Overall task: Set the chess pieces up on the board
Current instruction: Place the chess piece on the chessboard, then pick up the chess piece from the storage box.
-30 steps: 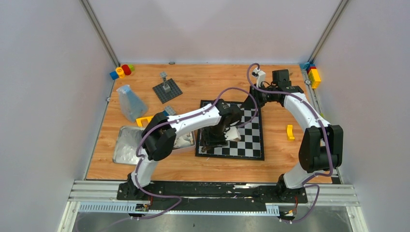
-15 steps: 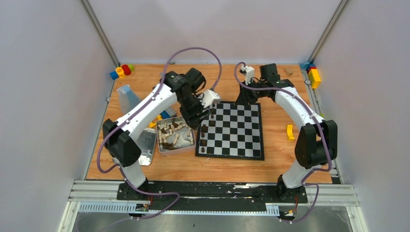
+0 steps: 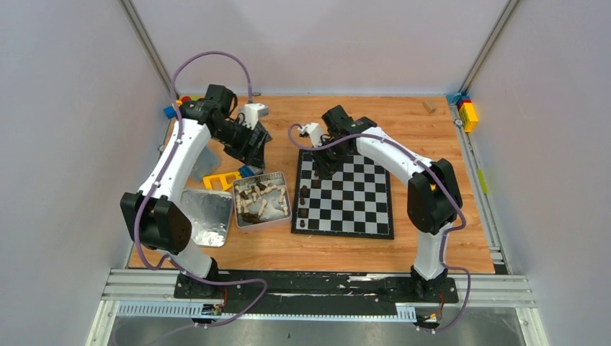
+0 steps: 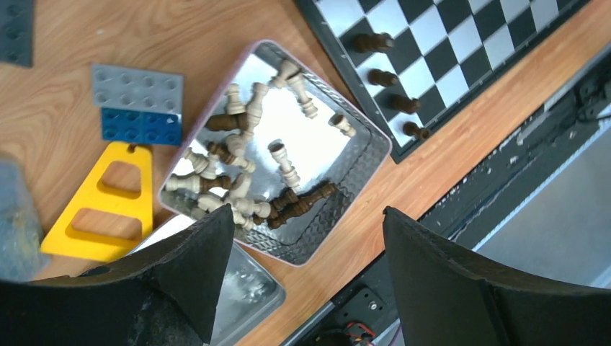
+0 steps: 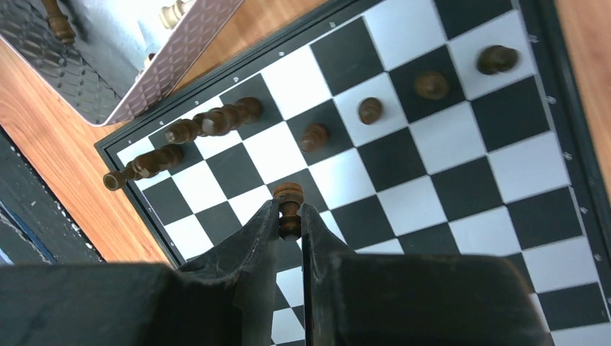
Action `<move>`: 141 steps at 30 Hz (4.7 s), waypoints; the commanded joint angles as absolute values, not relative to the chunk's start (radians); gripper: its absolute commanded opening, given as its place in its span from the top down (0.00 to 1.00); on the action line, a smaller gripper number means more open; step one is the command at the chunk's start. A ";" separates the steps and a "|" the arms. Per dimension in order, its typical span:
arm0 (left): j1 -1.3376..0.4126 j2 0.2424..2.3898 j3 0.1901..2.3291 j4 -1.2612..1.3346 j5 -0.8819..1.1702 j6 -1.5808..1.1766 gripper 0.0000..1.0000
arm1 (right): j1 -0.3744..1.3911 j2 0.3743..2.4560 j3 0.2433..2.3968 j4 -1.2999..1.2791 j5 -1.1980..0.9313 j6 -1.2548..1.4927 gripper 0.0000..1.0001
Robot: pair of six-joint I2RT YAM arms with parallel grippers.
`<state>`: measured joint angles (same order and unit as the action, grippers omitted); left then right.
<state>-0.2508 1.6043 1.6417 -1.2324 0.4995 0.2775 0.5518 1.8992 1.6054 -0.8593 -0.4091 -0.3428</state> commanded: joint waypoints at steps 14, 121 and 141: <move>0.071 1.532 1.611 -1.145 0.593 0.165 0.13 | 0.697 2.114 1.838 -1.112 -0.243 -0.409 1.00; -0.347 1.494 1.130 -0.735 0.128 0.429 0.41 | 0.271 1.683 1.338 -0.685 -0.656 -0.345 0.73; -0.346 1.564 1.044 -0.714 0.029 0.475 0.52 | 0.270 1.696 1.302 -0.664 -0.666 -0.354 0.75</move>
